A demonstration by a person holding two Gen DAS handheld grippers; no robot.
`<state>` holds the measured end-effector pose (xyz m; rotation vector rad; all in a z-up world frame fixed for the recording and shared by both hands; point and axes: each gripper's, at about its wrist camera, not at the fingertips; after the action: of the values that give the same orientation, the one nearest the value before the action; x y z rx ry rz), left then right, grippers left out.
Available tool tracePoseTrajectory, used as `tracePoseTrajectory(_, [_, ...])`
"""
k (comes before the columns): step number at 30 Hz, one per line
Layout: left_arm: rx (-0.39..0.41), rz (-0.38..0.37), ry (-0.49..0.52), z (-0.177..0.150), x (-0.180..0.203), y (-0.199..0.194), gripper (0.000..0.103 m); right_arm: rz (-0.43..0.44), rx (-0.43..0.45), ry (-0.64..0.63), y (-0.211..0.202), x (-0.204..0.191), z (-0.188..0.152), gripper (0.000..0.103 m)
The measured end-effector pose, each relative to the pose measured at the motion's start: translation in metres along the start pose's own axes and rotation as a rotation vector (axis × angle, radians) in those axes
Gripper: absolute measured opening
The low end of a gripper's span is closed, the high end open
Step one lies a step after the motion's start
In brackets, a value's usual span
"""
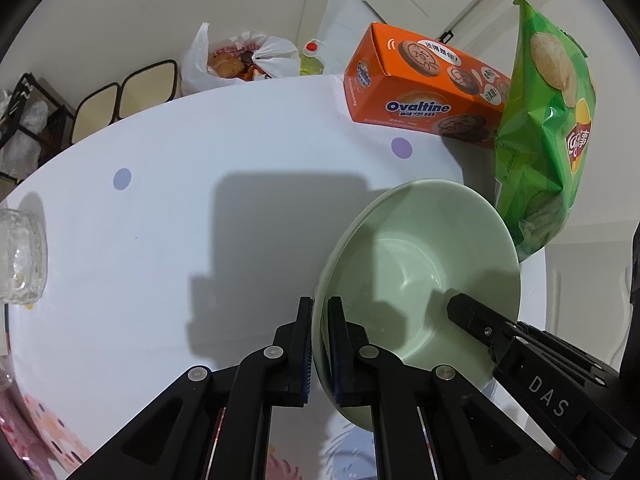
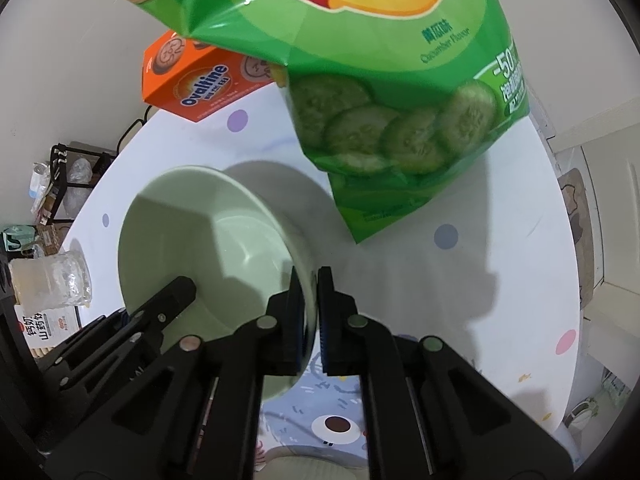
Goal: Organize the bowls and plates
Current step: 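Lift the pale green bowl and carry it to the nested bowls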
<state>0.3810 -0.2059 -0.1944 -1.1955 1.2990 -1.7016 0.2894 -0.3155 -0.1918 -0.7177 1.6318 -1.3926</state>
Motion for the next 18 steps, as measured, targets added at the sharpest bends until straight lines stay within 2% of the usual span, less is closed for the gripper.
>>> tracePoseTrajectory(9, [0.015, 0.014, 0.003, -0.011, -0.001, -0.014, 0.006, 0.002, 0.013, -0.032, -0.01, -0.006, -0.01, 0.007])
tracePoseTrajectory(18, [0.053, 0.029, -0.024, -0.039, 0.001, -0.037, 0.007, -0.002, 0.036, -0.107, -0.031, -0.015, -0.03, 0.007])
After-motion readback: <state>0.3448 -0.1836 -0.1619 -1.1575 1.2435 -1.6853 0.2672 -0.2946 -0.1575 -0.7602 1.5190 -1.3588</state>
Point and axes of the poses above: each gripper's, at about its wrist camera, not at the fingertips, and y roughly the way its jaws point, x to its right, z to its top
